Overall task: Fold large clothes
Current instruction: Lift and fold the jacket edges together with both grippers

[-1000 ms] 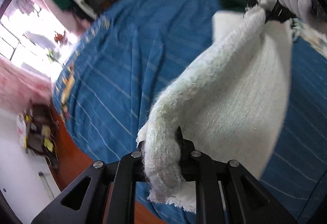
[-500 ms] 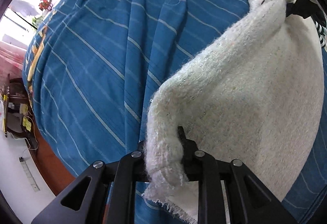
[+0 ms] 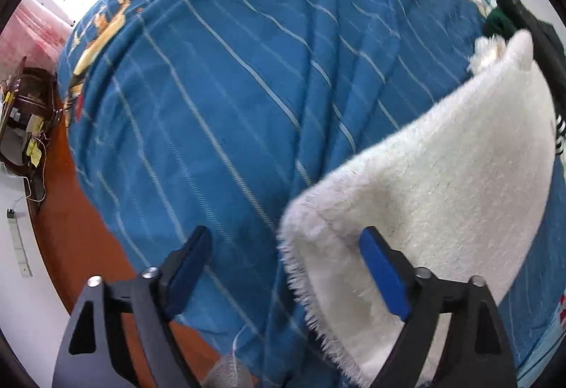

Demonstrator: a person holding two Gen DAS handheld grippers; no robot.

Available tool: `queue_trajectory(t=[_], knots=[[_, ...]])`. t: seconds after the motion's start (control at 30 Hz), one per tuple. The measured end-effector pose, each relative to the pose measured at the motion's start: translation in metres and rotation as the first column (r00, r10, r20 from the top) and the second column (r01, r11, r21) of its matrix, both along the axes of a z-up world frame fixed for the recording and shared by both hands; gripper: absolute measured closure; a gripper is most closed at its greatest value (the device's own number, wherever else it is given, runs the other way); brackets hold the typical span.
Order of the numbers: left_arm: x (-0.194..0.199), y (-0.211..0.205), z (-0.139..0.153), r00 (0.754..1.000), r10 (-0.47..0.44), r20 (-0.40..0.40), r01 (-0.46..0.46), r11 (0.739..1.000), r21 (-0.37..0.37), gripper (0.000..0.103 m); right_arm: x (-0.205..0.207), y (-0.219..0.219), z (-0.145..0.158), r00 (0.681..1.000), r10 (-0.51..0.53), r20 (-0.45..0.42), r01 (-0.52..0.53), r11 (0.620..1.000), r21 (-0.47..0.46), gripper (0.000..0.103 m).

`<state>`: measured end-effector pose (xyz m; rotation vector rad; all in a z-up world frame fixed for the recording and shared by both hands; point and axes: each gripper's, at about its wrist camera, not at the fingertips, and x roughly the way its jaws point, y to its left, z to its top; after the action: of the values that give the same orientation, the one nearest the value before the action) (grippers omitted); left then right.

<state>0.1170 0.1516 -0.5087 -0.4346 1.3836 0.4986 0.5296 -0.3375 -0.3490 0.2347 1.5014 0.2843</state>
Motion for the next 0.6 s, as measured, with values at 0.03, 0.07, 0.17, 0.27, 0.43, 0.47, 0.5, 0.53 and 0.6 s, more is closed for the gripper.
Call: queue_trajectory(t=[0.03, 0.07, 0.17, 0.27, 0.43, 0.47, 0.5, 0.53, 0.6], knots=[[0.002, -0.004, -0.009, 1.0, 0.003, -0.007, -0.003, 1.0, 0.006, 0.016, 0.004, -0.015, -0.019, 1.0, -0.009, -0.026, 0.01, 1.0, 0.023, 0.03], [0.004, -0.008, -0.02, 1.0, 0.007, -0.029, -0.007, 1.0, 0.011, 0.016, 0.007, -0.03, -0.043, 0.997, -0.018, -0.073, 0.024, 0.996, 0.085, 0.03], [0.007, -0.015, -0.043, 0.999, 0.012, -0.05, -0.011, 1.0, 0.018, 0.012, 0.021, -0.046, -0.104, 0.987, -0.04, -0.153, 0.081, 0.959, 0.272, 0.03], [0.013, -0.015, -0.05, 0.998, 0.007, -0.056, -0.004, 0.999, 0.042, 0.005, 0.036, -0.041, -0.146, 0.981, -0.081, -0.178, 0.152, 0.887, 0.437, 0.028], [0.029, -0.017, -0.049, 0.996, -0.038, -0.085, 0.044, 0.996, 0.08, 0.002, 0.038, -0.014, -0.144, 0.992, -0.082, -0.094, 0.119, 0.841, 0.527, 0.074], [0.033, -0.016, -0.046, 0.995, -0.048, -0.09, 0.056, 0.994, 0.091, 0.002, 0.035, -0.017, -0.14, 0.99, -0.107, -0.09, 0.138, 0.838, 0.528, 0.077], [0.039, -0.016, -0.043, 0.994, -0.054, -0.094, 0.064, 0.993, 0.103, 0.002, 0.027, -0.028, -0.135, 0.979, -0.172, -0.106, 0.202, 0.823, 0.531, 0.081], [0.043, -0.013, -0.036, 0.994, -0.058, -0.096, 0.069, 0.991, 0.115, 0.002, 0.019, -0.04, -0.13, 0.968, -0.218, -0.12, 0.248, 0.807, 0.536, 0.083], [0.046, -0.006, -0.017, 0.996, -0.055, -0.074, 0.064, 0.99, 0.129, 0.002, -0.004, -0.072, -0.116, 0.941, -0.311, -0.132, 0.332, 0.784, 0.524, 0.084]])
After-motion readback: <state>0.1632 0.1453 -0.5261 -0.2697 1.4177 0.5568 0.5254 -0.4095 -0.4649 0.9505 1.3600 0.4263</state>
